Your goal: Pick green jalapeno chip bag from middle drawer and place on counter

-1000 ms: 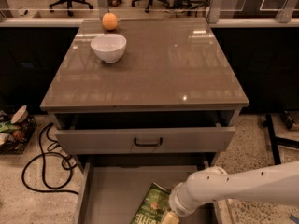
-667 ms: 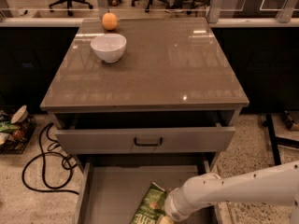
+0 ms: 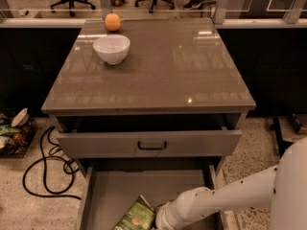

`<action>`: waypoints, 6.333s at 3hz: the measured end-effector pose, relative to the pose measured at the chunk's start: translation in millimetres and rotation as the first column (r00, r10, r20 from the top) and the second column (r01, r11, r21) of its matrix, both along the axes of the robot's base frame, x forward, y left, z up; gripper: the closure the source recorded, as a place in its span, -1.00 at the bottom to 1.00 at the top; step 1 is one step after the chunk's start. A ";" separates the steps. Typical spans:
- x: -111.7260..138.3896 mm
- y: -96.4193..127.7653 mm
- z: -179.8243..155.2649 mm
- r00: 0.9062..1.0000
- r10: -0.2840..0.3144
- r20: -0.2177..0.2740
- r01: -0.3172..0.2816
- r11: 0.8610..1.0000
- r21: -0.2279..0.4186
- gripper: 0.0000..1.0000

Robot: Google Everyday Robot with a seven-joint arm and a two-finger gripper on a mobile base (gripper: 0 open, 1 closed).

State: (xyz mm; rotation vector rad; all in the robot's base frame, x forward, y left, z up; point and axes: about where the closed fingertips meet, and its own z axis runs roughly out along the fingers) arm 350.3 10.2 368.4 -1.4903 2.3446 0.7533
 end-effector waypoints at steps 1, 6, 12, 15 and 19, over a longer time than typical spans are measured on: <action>-0.6 -0.3 -0.1 1.000 0.000 -0.001 0.000 1.000 -0.001 -0.21; -1.5 2.8 5.3 1.000 0.012 0.010 -0.012 1.000 -0.005 1.00; 9.1 -13.1 197.9 0.928 0.037 0.371 0.027 0.986 -0.167 0.16; 10.1 -12.6 202.0 0.924 0.041 0.381 0.026 0.985 -0.169 -1.00; 57.3 13.9 106.9 0.978 -0.012 0.208 0.044 0.988 -0.146 -1.00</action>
Offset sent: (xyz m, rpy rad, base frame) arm -0.0006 -0.0001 -0.0003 -0.0001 0.0011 0.0001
